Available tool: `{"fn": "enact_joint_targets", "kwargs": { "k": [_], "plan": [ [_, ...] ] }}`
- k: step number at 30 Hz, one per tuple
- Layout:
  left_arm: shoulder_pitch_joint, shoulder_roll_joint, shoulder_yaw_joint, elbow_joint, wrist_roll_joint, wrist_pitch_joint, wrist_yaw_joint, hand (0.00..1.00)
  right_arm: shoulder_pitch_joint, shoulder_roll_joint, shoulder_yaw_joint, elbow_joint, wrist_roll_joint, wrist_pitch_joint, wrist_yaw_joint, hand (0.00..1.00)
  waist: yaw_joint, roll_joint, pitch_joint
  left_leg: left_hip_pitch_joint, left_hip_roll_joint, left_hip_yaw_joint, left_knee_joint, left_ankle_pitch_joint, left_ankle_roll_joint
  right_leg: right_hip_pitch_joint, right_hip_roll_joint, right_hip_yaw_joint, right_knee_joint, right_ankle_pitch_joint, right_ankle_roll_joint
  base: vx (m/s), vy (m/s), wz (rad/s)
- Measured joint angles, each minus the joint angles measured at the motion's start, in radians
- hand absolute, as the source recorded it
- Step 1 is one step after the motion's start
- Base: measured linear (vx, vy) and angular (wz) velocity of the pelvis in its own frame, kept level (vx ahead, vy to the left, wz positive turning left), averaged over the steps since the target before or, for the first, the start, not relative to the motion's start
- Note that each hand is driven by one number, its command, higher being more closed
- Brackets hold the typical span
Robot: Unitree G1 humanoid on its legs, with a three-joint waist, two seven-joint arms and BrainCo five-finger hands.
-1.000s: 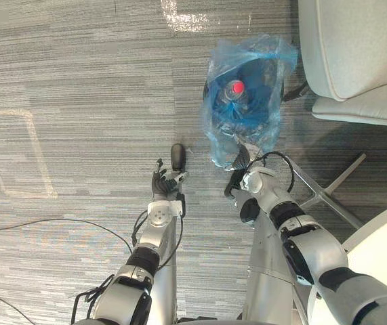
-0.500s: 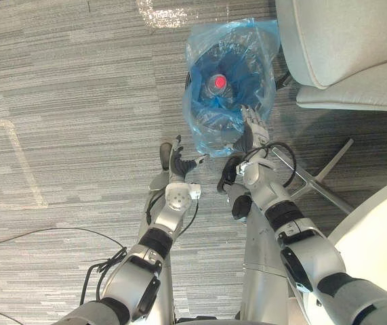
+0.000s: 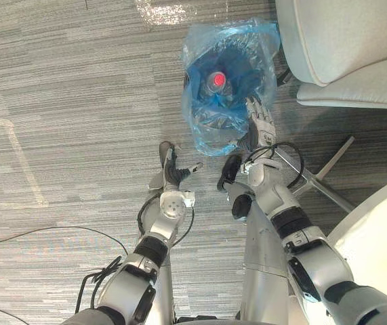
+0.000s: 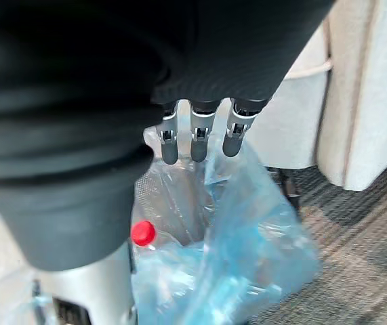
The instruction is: Gather rubbish on tea table into small bin, then transfer packed bag to large trash can.
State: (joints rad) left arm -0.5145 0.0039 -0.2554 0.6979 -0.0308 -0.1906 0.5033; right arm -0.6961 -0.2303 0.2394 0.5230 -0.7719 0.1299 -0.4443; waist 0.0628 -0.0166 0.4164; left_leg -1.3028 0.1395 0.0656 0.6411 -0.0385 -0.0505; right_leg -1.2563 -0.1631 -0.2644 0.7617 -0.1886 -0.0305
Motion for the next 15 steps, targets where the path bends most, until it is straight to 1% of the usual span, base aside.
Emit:
{"fn": "enact_joint_targets", "kwargs": {
  "k": [1,8,9,10,11,12,13,15],
  "plan": [
    [0.004,0.005,0.000,0.000,0.000,0.000,0.000,0.00,0.001,-0.009,0.002,0.000,-0.015,0.001,0.010,0.00,0.001,0.000,0.001,0.000,0.002,0.001,0.000,0.000,0.000,0.000,0.002,0.000,0.000,0.004,-0.007,0.00,0.000,0.00],
    [0.022,0.017,0.001,0.000,0.000,-0.001,0.001,0.00,0.002,-0.029,0.001,0.002,-0.016,0.005,0.036,0.00,0.001,0.000,0.001,0.002,0.008,0.003,0.000,0.000,0.000,0.000,0.007,0.000,-0.001,0.004,-0.007,0.00,-0.009,-0.01],
    [0.048,0.014,0.074,0.008,0.010,-0.026,-0.008,0.00,0.000,-0.036,-0.003,0.004,-0.017,0.005,0.037,0.00,0.002,0.005,0.004,0.002,0.006,0.002,-0.002,0.000,-0.001,0.000,0.005,0.000,0.001,0.004,-0.006,0.00,0.000,0.00],
    [0.070,0.011,0.117,0.002,0.009,-0.043,-0.009,0.00,0.001,-0.040,-0.008,0.005,-0.019,0.005,0.038,0.00,0.001,0.004,0.005,0.003,0.007,0.003,-0.003,0.001,0.000,0.000,0.005,0.000,0.000,0.004,-0.006,0.00,-0.022,0.05],
    [0.088,0.018,0.175,-0.040,-0.006,-0.024,-0.025,0.00,0.004,-0.049,-0.038,0.013,-0.022,0.005,0.041,0.00,0.006,0.004,0.009,0.009,0.006,0.007,-0.009,0.004,-0.004,0.001,0.005,0.003,-0.002,0.004,-0.007,0.00,0.000,0.00],
    [0.092,0.041,0.205,-0.060,-0.032,0.016,-0.047,0.00,0.004,-0.053,-0.058,0.024,-0.022,0.006,0.042,0.00,0.011,0.002,0.011,0.010,0.009,0.007,-0.008,0.004,-0.004,0.002,0.007,0.003,-0.004,0.004,-0.007,0.00,-0.030,0.01],
    [0.093,0.055,0.206,-0.057,-0.048,0.012,-0.051,0.00,0.004,-0.056,-0.060,0.024,-0.022,0.006,0.042,0.00,0.013,0.003,0.012,0.010,0.009,0.007,-0.009,0.004,-0.005,0.002,0.008,0.002,-0.004,0.004,-0.007,0.00,-0.032,-0.03],
    [0.098,0.106,0.200,-0.046,-0.091,-0.018,-0.058,0.00,0.005,-0.084,-0.059,0.036,-0.022,0.004,0.038,0.00,0.015,0.004,0.019,0.010,0.009,0.009,-0.010,0.004,-0.005,0.002,0.007,0.003,-0.005,0.005,-0.008,0.00,0.000,0.00]
  ]
}}
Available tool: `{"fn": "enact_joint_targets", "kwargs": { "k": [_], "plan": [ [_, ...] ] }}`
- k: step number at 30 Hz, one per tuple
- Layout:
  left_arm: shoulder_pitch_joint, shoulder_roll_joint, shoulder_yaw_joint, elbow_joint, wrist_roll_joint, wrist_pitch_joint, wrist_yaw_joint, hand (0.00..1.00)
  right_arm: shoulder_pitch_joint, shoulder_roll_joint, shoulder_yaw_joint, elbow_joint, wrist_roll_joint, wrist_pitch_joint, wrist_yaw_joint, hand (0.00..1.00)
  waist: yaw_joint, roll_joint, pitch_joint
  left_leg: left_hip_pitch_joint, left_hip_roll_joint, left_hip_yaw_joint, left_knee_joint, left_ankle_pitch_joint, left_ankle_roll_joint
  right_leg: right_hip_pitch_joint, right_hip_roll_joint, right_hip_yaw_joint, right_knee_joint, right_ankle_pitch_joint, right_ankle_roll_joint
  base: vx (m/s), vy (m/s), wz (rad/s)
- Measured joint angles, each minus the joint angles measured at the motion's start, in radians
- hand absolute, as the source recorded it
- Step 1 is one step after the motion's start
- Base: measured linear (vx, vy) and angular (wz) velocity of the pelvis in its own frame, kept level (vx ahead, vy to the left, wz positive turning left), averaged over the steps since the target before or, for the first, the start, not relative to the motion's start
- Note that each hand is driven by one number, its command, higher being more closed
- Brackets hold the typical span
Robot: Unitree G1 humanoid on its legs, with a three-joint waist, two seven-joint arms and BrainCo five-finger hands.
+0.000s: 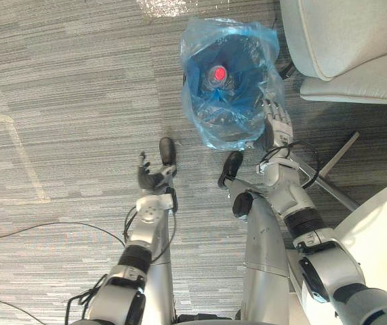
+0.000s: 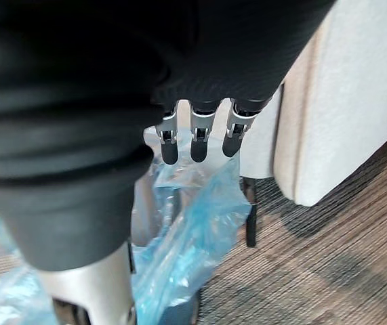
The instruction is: Gather rubbish on tea table into small bin, then transfer packed bag to large trash can.
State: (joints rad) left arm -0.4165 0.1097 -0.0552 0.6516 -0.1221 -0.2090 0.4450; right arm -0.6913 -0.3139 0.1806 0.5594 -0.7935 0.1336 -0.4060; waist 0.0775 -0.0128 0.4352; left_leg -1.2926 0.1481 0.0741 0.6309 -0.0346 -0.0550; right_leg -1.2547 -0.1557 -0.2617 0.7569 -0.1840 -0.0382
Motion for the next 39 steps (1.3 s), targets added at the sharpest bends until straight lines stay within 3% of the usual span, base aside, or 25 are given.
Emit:
{"fn": "enact_joint_targets", "kwargs": {
  "k": [17,27,39],
  "plan": [
    [-0.001,0.005,-0.001,0.048,-0.041,-0.003,-0.018,0.00,-0.050,0.010,0.030,0.130,0.011,-0.085,0.033,0.00,0.030,-0.001,-0.004,0.038,0.012,0.037,-0.032,-0.010,0.014,0.037,0.017,0.024,-0.074,0.037,0.012,0.00,-0.002,-0.06],
    [-0.001,0.006,0.000,0.048,-0.068,-0.002,-0.021,0.00,-0.077,0.071,0.079,0.190,0.009,-0.117,0.089,0.00,0.031,-0.001,-0.004,0.038,0.012,0.045,-0.034,-0.010,0.016,0.035,0.017,0.027,-0.078,0.040,0.012,0.00,0.000,0.00],
    [-0.001,-0.008,0.031,0.048,-0.076,-0.002,-0.037,0.00,-0.138,0.117,0.111,0.224,0.010,-0.165,0.075,0.00,0.032,0.000,-0.004,0.034,0.006,0.048,-0.045,-0.011,0.017,0.027,0.013,0.030,-0.078,0.039,0.012,0.00,-0.002,0.01]
  ]
}}
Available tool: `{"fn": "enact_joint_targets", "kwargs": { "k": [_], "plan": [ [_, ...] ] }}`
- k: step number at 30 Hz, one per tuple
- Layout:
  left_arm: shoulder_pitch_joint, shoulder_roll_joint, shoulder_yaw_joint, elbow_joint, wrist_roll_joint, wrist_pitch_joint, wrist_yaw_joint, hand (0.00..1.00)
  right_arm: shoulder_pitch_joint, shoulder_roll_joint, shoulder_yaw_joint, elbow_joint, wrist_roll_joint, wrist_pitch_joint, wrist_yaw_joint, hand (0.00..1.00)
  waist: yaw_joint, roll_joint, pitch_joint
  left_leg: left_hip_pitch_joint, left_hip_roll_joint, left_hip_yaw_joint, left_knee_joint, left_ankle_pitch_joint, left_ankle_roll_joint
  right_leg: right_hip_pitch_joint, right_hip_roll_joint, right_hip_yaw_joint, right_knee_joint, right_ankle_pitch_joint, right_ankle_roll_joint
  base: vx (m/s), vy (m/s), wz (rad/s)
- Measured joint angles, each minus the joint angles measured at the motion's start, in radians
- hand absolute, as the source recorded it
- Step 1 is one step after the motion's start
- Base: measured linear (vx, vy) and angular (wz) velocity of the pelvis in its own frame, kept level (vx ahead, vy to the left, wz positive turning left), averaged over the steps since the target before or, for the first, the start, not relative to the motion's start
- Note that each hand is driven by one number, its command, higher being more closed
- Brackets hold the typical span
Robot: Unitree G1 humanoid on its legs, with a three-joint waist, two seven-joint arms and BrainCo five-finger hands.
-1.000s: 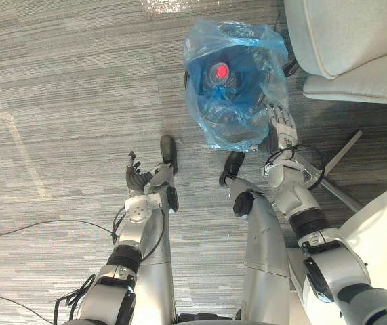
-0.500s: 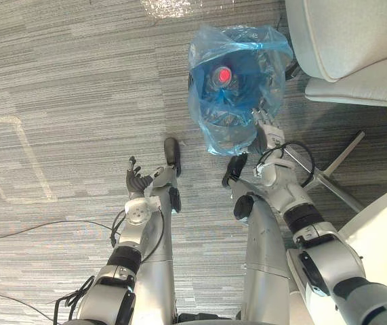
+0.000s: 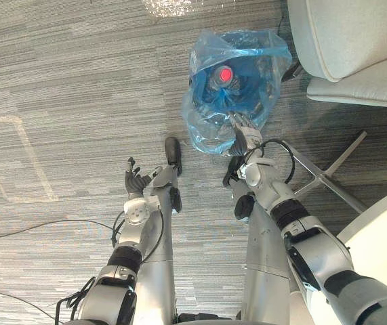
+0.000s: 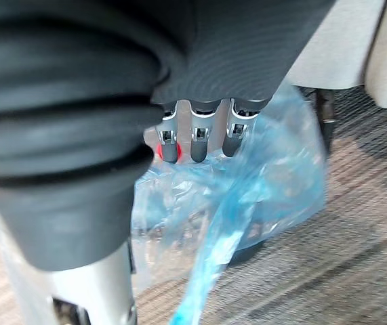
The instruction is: Gather rubbish on tea table into small bin, then transfer packed bag to large trash can.
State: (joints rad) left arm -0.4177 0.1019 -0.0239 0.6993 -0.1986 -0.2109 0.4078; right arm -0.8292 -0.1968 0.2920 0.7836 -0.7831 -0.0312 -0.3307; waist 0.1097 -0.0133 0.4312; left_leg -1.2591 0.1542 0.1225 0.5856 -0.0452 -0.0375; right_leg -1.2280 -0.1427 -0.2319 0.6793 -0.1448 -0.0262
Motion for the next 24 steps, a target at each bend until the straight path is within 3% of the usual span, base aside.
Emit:
{"fn": "enact_joint_targets", "kwargs": {
  "k": [4,15,21,24],
  "plan": [
    [0.000,-0.005,0.003,0.000,0.000,0.003,0.000,0.00,-0.003,0.000,0.010,-0.034,0.021,0.011,-0.021,0.00,0.000,0.000,0.000,0.003,-0.007,-0.001,-0.003,0.002,0.001,0.005,-0.006,-0.003,-0.006,0.000,0.000,0.00,-0.008,0.06],
    [0.001,-0.009,-0.002,0.000,0.002,0.029,0.001,0.00,0.047,-0.012,0.027,-0.229,0.078,0.093,-0.074,0.00,0.000,0.000,-0.001,0.020,-0.005,-0.004,0.009,-0.005,0.012,0.039,-0.005,-0.007,-0.020,0.008,0.007,0.00,0.000,-0.02],
    [0.002,-0.011,-0.005,-0.001,0.003,0.029,0.001,0.00,0.063,-0.011,0.027,-0.258,0.079,0.096,-0.070,0.00,0.000,-0.001,-0.003,0.020,-0.005,0.000,0.003,-0.005,0.012,0.039,-0.005,-0.006,-0.027,0.012,0.008,0.00,0.000,0.00],
    [0.002,-0.012,-0.004,0.000,0.003,0.029,0.001,0.00,0.041,-0.009,0.027,-0.239,0.085,0.073,-0.061,0.00,0.000,-0.001,-0.003,0.020,-0.007,0.000,-0.005,-0.005,0.011,0.038,-0.005,-0.006,-0.034,0.012,0.008,0.00,0.000,0.00]
  ]
}}
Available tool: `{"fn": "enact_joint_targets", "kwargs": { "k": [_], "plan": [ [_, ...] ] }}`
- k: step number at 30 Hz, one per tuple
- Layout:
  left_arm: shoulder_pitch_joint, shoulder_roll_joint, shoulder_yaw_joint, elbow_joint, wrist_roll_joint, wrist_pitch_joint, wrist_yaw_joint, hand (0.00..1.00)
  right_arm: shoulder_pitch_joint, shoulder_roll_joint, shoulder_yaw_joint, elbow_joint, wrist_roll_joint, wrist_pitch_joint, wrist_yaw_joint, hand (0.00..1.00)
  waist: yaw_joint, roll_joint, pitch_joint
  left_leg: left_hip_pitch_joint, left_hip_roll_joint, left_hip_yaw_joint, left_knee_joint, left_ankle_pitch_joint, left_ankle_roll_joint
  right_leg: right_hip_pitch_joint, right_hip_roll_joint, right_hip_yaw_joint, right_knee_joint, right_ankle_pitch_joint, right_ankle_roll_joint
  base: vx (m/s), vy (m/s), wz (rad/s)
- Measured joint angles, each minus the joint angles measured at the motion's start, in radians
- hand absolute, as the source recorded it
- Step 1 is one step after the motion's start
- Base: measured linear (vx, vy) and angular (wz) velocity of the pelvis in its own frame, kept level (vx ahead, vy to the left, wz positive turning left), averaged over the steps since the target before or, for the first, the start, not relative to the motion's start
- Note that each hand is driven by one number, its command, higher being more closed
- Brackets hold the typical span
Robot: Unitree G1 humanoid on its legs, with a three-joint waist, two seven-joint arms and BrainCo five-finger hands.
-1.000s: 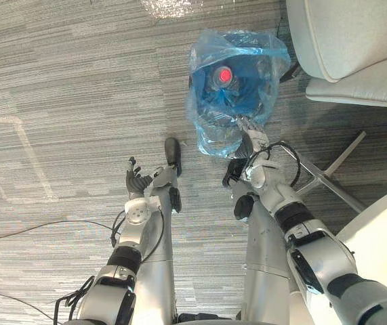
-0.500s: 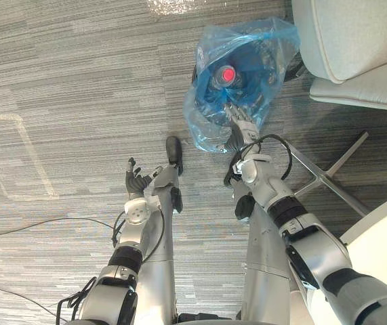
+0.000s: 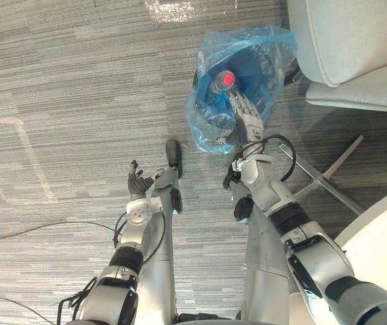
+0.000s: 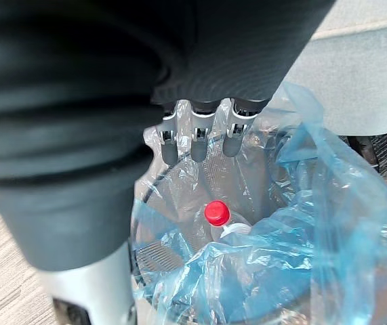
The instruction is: Gather rubbish on tea table into small bin, then transfer packed bag to large trash can.
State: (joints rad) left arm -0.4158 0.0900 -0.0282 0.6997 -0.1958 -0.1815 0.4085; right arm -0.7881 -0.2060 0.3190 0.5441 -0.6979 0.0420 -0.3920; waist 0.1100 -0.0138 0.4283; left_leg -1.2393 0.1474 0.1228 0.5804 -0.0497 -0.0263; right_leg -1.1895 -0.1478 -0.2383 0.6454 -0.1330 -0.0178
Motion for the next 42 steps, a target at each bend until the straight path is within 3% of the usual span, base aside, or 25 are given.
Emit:
{"fn": "enact_joint_targets", "kwargs": {
  "k": [15,26,27,29,31,34,35,42],
  "plan": [
    [-0.003,-0.009,0.078,-0.001,-0.025,-0.026,0.000,0.00,-0.175,0.064,-0.003,0.245,0.137,-0.206,0.050,0.00,0.009,0.001,-0.005,-0.061,-0.027,-0.051,-0.022,0.018,-0.017,-0.056,-0.015,-0.032,0.032,-0.029,-0.003,-0.01,-0.011,0.10],
    [-0.002,-0.027,0.107,-0.003,-0.042,-0.026,0.000,0.00,-0.226,0.099,-0.024,0.307,0.266,-0.279,0.120,0.00,0.026,0.001,-0.005,-0.088,-0.039,-0.082,-0.036,0.042,-0.030,-0.080,-0.026,-0.054,0.057,-0.045,-0.002,-0.01,-0.024,0.10],
    [-0.002,-0.028,0.108,-0.004,-0.043,-0.027,0.000,0.00,-0.238,0.119,-0.019,0.307,0.163,-0.138,0.001,0.00,0.027,0.001,-0.005,-0.088,-0.040,-0.083,-0.040,0.045,-0.030,-0.082,-0.026,-0.055,0.057,-0.045,-0.003,-0.02,-0.020,0.05],
    [-0.001,-0.035,0.109,-0.012,-0.044,-0.028,0.000,0.00,-0.257,0.144,-0.045,0.355,0.112,-0.008,-0.096,0.00,0.033,0.001,-0.005,-0.089,-0.042,-0.086,-0.050,0.048,-0.032,-0.084,-0.027,-0.057,0.057,-0.046,-0.005,-0.02,-0.028,0.07],
    [0.004,-0.039,0.109,-0.021,-0.044,-0.028,0.000,0.00,-0.258,0.142,-0.048,0.378,0.107,0.029,-0.119,0.00,0.034,0.001,-0.005,-0.089,-0.045,-0.091,-0.054,0.054,-0.034,-0.085,-0.029,-0.061,0.057,-0.046,-0.005,-0.02,-0.029,0.09],
    [0.004,-0.046,0.118,-0.023,-0.044,-0.030,0.000,0.00,-0.259,0.143,-0.052,0.389,0.109,0.045,-0.123,0.00,0.037,0.001,-0.005,-0.090,-0.046,-0.094,-0.058,0.057,-0.036,-0.087,-0.029,-0.062,0.058,-0.047,-0.005,-0.02,-0.033,0.04],
    [0.004,-0.047,0.118,-0.023,-0.045,-0.030,0.000,0.00,-0.261,0.143,-0.054,0.390,0.109,0.045,-0.123,1.00,0.037,0.001,-0.005,-0.090,-0.047,-0.095,-0.059,0.060,-0.037,-0.087,-0.029,-0.062,0.058,-0.047,-0.005,-0.02,-0.032,0.03],
    [0.008,-0.065,0.128,-0.039,-0.055,-0.032,0.000,0.00,-0.278,0.143,-0.082,0.418,0.112,0.045,-0.120,1.00,0.043,0.002,-0.005,-0.093,-0.055,-0.100,-0.074,0.068,-0.038,-0.094,-0.035,-0.066,0.058,-0.048,-0.005,-0.02,-0.028,0.05]
  ]
}}
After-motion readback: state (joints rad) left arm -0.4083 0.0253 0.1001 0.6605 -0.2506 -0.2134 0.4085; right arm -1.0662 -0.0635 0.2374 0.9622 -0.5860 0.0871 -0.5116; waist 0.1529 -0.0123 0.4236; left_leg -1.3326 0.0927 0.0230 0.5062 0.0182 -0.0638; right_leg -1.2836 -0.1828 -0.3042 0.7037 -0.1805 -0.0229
